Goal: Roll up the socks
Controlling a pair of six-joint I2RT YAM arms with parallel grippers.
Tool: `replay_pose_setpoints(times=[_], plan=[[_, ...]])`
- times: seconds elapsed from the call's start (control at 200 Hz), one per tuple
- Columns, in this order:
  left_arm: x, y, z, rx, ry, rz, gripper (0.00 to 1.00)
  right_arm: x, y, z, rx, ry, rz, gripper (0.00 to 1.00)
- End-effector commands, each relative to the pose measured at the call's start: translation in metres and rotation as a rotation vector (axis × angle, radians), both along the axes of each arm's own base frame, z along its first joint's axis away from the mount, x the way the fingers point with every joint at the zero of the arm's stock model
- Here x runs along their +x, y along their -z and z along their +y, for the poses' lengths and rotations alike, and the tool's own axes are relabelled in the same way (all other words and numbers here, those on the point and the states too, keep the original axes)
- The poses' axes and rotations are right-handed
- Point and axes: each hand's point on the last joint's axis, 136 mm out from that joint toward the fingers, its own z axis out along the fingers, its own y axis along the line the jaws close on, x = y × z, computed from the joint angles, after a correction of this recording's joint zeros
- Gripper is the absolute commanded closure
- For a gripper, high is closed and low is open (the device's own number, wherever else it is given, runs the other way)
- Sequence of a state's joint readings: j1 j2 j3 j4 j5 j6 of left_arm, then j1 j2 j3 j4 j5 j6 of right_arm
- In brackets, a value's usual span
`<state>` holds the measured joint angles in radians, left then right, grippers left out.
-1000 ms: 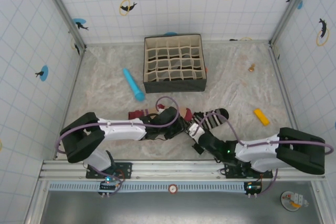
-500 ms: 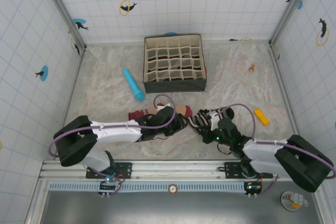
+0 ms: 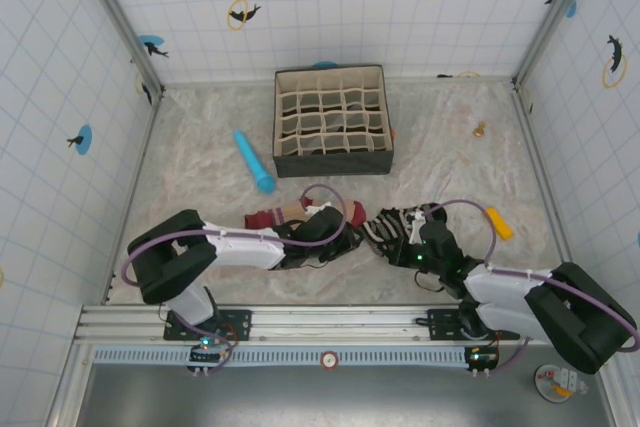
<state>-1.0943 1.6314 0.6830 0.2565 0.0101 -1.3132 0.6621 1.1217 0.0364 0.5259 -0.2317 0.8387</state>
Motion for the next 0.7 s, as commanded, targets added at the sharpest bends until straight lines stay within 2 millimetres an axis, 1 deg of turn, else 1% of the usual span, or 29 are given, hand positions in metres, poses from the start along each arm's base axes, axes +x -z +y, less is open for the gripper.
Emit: replay_pose_setpoints(times=[0.0,0.22,0.3,0.355,0.415,0.495,0.58,0.696], plan=[[0.008,-0.011,-0.022,-0.046,0.025,-0.048,0.51,-0.063,0.087,-0.075,-0.307,0.141,0.349,1.0],[0.014,-0.008,-0.035,-0.075,0.033,-0.065,0.51,-0.071,0.096,-0.091,-0.39,0.182,0.417,1.0],[0.017,-0.005,-0.039,-0.073,0.032,-0.074,0.52,-0.071,0.097,-0.091,-0.385,0.183,0.423,1.0],[0.019,-0.001,-0.041,-0.065,0.031,-0.072,0.54,-0.072,0.097,-0.091,-0.378,0.183,0.428,1.0],[0.021,0.004,-0.042,-0.051,0.023,-0.065,0.57,-0.072,0.097,-0.09,-0.368,0.184,0.431,1.0],[0.022,0.01,-0.042,-0.04,0.017,-0.058,0.58,-0.071,0.096,-0.09,-0.355,0.186,0.428,1.0],[0.023,0.015,-0.042,-0.028,0.009,-0.052,0.61,-0.072,0.096,-0.089,-0.34,0.184,0.437,1.0],[0.027,0.022,-0.042,-0.014,0.0,-0.043,0.62,-0.074,0.096,-0.089,-0.317,0.181,0.444,1.0]])
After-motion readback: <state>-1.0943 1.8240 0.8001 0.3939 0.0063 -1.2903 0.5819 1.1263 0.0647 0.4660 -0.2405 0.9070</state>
